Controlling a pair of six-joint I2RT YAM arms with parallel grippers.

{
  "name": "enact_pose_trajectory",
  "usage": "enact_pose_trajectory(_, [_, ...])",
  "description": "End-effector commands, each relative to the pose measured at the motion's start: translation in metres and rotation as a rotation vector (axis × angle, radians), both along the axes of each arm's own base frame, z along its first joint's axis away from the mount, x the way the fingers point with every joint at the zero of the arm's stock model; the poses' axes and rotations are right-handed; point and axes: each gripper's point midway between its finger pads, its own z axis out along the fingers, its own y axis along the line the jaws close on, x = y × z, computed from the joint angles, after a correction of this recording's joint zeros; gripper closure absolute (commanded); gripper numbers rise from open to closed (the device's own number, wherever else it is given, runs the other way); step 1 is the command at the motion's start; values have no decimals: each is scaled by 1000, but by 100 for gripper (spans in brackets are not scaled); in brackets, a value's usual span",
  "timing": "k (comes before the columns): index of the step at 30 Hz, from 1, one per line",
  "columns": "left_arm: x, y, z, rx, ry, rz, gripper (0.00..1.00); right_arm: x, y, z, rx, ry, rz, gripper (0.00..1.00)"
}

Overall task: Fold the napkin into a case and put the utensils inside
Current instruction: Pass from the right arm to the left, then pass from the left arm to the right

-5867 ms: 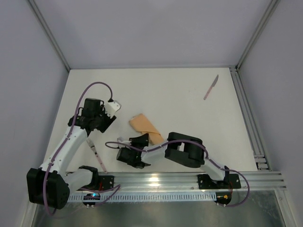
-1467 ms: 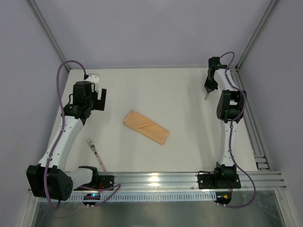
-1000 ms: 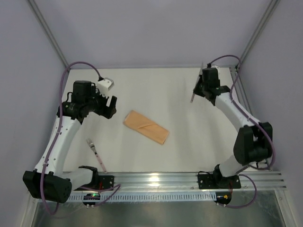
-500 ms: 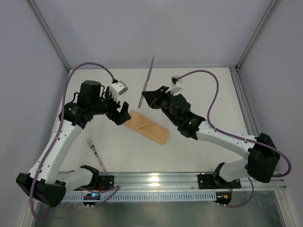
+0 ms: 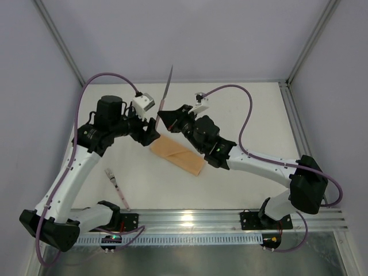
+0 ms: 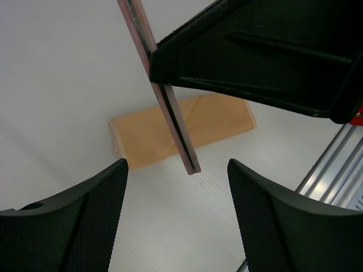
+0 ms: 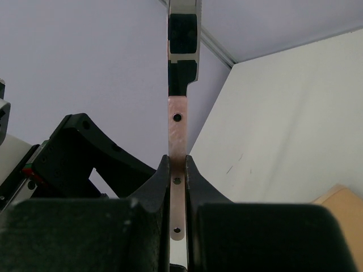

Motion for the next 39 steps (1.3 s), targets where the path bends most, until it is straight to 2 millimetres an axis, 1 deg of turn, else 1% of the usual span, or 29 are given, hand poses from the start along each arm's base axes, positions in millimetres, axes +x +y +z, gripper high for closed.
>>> enact_pose_trajectory(1, [9, -6, 16, -48, -46, 14, 28, -1, 0, 45, 125, -57, -13, 96])
enact_pose_trajectory(2, [12, -6, 17, -49, -51, 27, 32, -3, 3, 44, 129, -55, -3, 96])
enact_pose_trajectory(4, [16, -4, 17, -45, -57, 47, 37, -4, 4, 45, 131, -57, 3, 96])
enact_pose_trajectory(7, [17, -4, 21, -55, -66, 60, 52, -6, 6, 44, 131, -53, 14, 96])
enact_pose_trajectory(10, [17, -6, 24, -69, -69, 52, 59, -8, 8, 42, 135, -45, 25, 96])
enact_pose_trajectory(11, [18, -7, 24, -70, -67, 53, 64, -9, 9, 41, 140, -42, 32, 96])
enact_pose_trajectory(13, [19, -8, 25, -76, -65, 55, 70, -9, 10, 40, 145, -36, 37, 96])
enact_pose_trajectory(14, [19, -8, 23, -74, -60, 51, 77, -10, 12, 40, 148, -36, 41, 96])
enact_pose_trajectory(16, [20, -8, 23, -75, -58, 54, 84, -11, 14, 40, 147, -35, 51, 96])
enact_pose_trajectory(17, [20, -7, 22, -74, -58, 59, 94, -11, 13, 40, 147, -35, 49, 96])
enact_pose_trajectory(18, [20, -7, 22, -72, -59, 63, 100, -11, 14, 38, 144, -33, 51, 96])
enact_pose_trajectory(21, [20, -3, 22, -61, -66, 79, 100, -10, 12, 33, 128, -29, 39, 96])
enact_pose_trajectory(23, [23, 5, 19, -31, -69, 124, 100, -12, 11, 32, 89, -70, 47, 96])
enact_pose_trajectory(24, [24, 8, 17, -21, -67, 136, 100, -14, 11, 33, 55, -106, 56, 94])
enact_pose_trajectory(25, [24, 11, 13, 0, -66, 146, 100, -18, 9, 26, -1, -141, 69, 86])
enact_pose_trajectory(26, [25, 18, 8, 37, -68, 158, 100, -26, 3, 30, -113, -259, 92, 67])
enact_pose_trajectory(27, [24, 21, 3, 57, -60, 162, 100, -31, -2, 29, -181, -318, 102, 60])
enact_pose_trajectory(28, [22, 22, -3, 75, -49, 159, 100, -35, -9, 8, -293, -352, 117, 54])
enact_pose_trajectory(29, [17, 25, -13, 102, -19, 150, 100, -47, -21, 17, -425, -518, 142, 50])
enact_pose_trajectory(30, [13, 24, -20, 121, -3, 110, 100, -53, -27, -2, -527, -578, 173, 48])
enact_pose_trajectory(31, [7, 23, -28, 138, 29, 80, 100, -60, -33, -16, -631, -637, 204, 46])
enact_pose_trajectory(32, [-5, 21, -45, 173, 98, 13, 100, -70, -47, -7, -741, -796, 204, 41])
enact_pose_trajectory(33, [-11, 20, -54, 186, 142, -16, 100, -75, -51, -14, -819, -870, 225, 41])
enact_pose_trajectory(34, [-17, 18, -63, 198, 185, -50, 100, -85, -54, -37, -915, -930, 294, 41])
enact_pose_trajectory(35, [-22, 18, -78, 222, 250, -81, 100, -90, -56, -42, -980, -1007, 316, 41])
enact_pose_trajectory(36, [-36, 18, -87, 239, 316, -134, 100, -93, -59, -39, -1092, -1167, 313, 41])
enact_pose_trajectory(37, [-42, 19, -93, 251, 355, -161, 100, -101, -57, -56, -1168, -1241, 373, 41])
enact_pose_trajectory(38, [-46, 19, -101, 266, 401, -188, 100, -104, -55, -62, -1223, -1315, 394, 41])
enact_pose_trajectory(39, [-58, 21, -106, 278, 456, -217, 100, -99, -52, -71, -1318, -1385, 398, 40])
